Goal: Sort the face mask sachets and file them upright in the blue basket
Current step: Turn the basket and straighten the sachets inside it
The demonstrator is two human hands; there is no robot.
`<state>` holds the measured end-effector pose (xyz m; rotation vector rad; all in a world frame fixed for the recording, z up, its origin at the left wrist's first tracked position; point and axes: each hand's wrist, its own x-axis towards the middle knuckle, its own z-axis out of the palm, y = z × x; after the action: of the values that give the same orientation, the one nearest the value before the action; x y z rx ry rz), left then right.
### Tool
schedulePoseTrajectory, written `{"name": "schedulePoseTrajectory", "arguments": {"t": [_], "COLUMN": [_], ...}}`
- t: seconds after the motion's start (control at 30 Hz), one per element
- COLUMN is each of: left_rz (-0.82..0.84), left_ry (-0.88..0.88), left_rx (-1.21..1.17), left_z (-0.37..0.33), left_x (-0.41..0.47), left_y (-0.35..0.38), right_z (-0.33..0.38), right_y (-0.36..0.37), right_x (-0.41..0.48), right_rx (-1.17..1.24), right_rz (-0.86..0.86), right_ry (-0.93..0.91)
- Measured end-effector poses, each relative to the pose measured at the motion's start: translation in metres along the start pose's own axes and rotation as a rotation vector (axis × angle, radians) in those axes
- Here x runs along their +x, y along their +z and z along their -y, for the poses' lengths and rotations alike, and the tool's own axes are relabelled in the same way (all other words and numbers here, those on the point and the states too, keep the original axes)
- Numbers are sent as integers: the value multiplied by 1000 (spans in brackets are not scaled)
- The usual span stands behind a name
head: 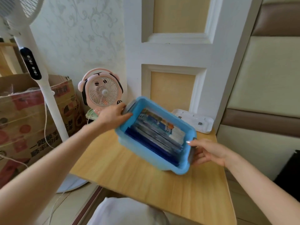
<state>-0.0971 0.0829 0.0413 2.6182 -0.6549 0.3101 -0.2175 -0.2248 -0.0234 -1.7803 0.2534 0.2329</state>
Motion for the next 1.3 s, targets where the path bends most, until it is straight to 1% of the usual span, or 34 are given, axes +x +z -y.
{"name": "schedulePoseTrajectory", "arguments": {"t": [0.07, 0.1, 0.13, 0.2, 0.27, 0.33, 0.37, 0.4, 0.43, 0.47, 0.5, 0.53, 0.6, 0.63, 0.7, 0.73, 0.77, 0.8, 0.87, 0.9, 0.93, 1.03, 1.1, 1.3], "left_rz": [-100, -145, -185, -226, -221, -179, -160, -148, -146, -152, -153, -149, -113, -93, -71, -78, -128, -235, -513, -595, -611, -467, -413, -440], "left_ry": [134, 203, 265, 362, 436, 451, 438, 429, 431, 453, 490, 537, 617, 635, 601, 561, 540, 561, 677, 717, 710, 530, 495, 452], "left_rx": [320, 402, 427, 386, 328, 279, 249, 220, 194, 175, 161, 150, 145, 156, 240, 323, 380, 370, 181, 119, 125, 264, 326, 333], "left_z": [-20, -28, -39, -53, -63, -68, -68, -66, -62, -59, -57, -56, -57, -57, -58, -59, -61, -66, -83, -88, -91, -89, -84, -72], "left_x": [20, 26, 29, 34, 40, 47, 50, 51, 52, 53, 55, 56, 61, 64, 64, 60, 54, 43, 12, 0, -6, 1, 9, 0], "left_y": [-15, -16, -16, -8, 1, 5, 6, 6, 6, 6, 6, 6, 6, 5, 2, 0, 1, 5, 24, 38, 51, 76, 82, 87], "right_z": [-15, -24, -32, -44, -53, -54, -55, -54, -53, -47, -37, -25, 3, 17, 34, 36, 35, 31, 24, 20, 18, 17, 19, 16], "right_y": [12, 21, 31, 45, 46, 41, 36, 32, 26, 22, 18, 15, 13, 15, 22, 25, 29, 32, 40, 42, 44, 45, 44, 46], "right_x": [-1, 0, 0, -2, -6, -13, -15, -16, -14, -12, -10, -8, -2, 2, 11, 16, 22, 28, 36, 39, 41, 45, 46, 49], "right_rx": [91, 140, 177, 194, 166, 41, -90, -228, -321, -343, -292, -234, -211, -217, -201, -186, -170, -152, -93, -60, -41, -44, -41, -4], "right_rz": [62, 89, 116, 175, 235, 260, 211, 103, -44, -203, -326, -391, -418, -404, -375, -379, -397, -419, -446, -454, -467, -517, -522, -486], "right_ry": [80, 127, 177, 264, 326, 350, 331, 276, 187, 73, -70, -217, -434, -505, -604, -640, -659, -665, -691, -707, -725, -780, -789, -841]}}
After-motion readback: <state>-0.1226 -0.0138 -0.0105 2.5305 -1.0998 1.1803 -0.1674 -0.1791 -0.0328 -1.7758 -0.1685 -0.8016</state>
